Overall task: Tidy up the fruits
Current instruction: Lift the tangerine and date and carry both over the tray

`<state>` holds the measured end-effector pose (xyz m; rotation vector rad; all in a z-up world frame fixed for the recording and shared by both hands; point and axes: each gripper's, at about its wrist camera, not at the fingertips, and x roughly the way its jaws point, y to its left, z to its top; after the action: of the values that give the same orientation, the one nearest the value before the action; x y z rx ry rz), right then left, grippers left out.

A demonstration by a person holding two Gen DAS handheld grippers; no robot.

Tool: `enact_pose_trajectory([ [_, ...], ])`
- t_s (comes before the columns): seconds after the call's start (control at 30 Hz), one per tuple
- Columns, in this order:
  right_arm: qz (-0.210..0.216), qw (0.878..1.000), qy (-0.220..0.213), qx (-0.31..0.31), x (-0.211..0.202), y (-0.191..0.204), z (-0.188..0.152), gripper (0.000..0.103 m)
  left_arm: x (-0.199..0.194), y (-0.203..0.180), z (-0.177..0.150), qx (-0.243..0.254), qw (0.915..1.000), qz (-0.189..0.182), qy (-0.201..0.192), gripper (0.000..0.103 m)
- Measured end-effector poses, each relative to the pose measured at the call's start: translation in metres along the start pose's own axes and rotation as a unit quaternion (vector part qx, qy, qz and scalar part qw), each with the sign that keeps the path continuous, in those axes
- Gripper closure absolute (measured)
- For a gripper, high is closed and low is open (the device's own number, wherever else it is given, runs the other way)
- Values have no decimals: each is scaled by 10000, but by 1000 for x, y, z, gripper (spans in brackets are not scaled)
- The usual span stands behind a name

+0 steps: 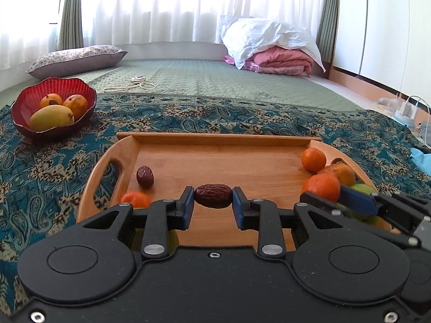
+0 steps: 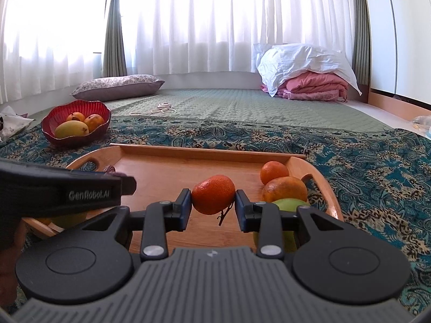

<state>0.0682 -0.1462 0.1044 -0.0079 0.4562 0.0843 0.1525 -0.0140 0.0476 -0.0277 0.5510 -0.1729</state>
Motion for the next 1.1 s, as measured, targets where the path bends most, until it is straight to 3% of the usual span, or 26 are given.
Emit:
enact_pose_trajectory([
  [0.17,1,10000,62,-55,5,1,-1,64,13,-2,16,126,9999,-23,70,75],
  [0.43,-16,9998,166,-92,13,3,1,64,39,5,35,64,9986,-84,518,75],
  [1.1,5,9989,458,-118,29,3,1,63,56,10,27,128,9966,1,818,74],
])
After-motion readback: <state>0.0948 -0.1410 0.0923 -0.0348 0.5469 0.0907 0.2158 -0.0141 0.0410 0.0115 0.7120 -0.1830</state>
